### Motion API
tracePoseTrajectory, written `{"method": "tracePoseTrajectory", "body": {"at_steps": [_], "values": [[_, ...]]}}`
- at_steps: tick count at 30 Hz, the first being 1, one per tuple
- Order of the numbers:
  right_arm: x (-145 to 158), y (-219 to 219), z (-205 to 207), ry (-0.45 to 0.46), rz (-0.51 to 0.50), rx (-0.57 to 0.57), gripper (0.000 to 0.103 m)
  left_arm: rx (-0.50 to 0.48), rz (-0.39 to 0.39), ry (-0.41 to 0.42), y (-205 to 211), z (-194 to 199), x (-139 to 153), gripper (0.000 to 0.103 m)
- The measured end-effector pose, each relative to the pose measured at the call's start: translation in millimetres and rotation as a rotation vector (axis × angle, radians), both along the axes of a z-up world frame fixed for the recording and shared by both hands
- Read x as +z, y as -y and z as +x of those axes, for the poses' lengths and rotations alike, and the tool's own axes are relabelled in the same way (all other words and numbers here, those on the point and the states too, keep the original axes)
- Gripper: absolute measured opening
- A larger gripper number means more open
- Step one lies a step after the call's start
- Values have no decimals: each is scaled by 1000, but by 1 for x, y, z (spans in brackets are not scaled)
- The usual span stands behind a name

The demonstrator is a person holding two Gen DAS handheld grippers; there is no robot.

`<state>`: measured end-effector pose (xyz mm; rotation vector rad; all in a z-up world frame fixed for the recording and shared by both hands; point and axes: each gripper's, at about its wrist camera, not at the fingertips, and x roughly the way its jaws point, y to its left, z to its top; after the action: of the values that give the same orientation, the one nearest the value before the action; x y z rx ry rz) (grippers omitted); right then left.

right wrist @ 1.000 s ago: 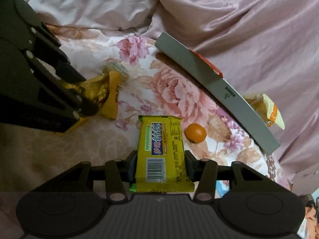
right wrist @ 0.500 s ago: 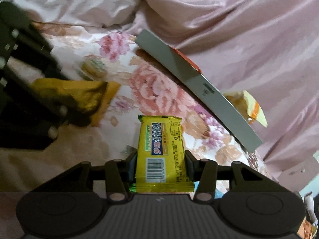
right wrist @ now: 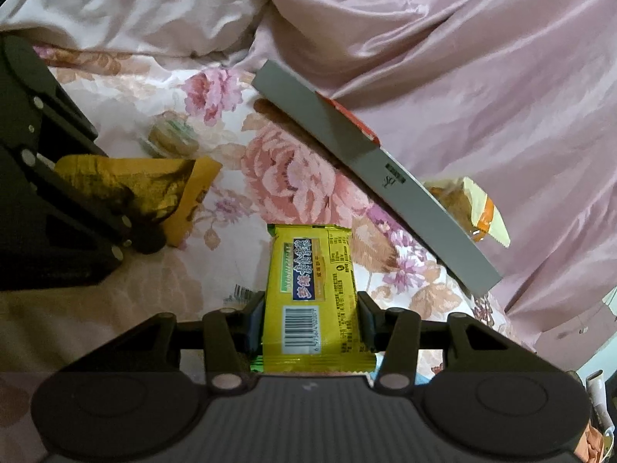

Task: Organize snacks
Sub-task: 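Carry both candies over the grey tray and open both grippers to release them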

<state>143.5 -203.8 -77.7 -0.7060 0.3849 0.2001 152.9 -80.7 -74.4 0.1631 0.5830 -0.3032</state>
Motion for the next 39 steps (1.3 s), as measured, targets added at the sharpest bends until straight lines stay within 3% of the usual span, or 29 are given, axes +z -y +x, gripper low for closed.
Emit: {"method": "tracePoseTrajectory", "body": {"at_steps": [11, 19, 28, 39], "values": [[39, 13, -8, 141, 70, -28, 52, 70, -48, 130, 4, 4, 42, 14], [75, 38, 4, 283, 173, -59, 52, 101, -122, 141, 17, 39, 90, 14], [93, 76, 54, 303, 356, -145, 53, 94, -98, 163, 48, 98, 131, 14], [92, 102, 119, 321, 544, -171, 53, 86, -53, 133, 78, 168, 134, 14]]}}
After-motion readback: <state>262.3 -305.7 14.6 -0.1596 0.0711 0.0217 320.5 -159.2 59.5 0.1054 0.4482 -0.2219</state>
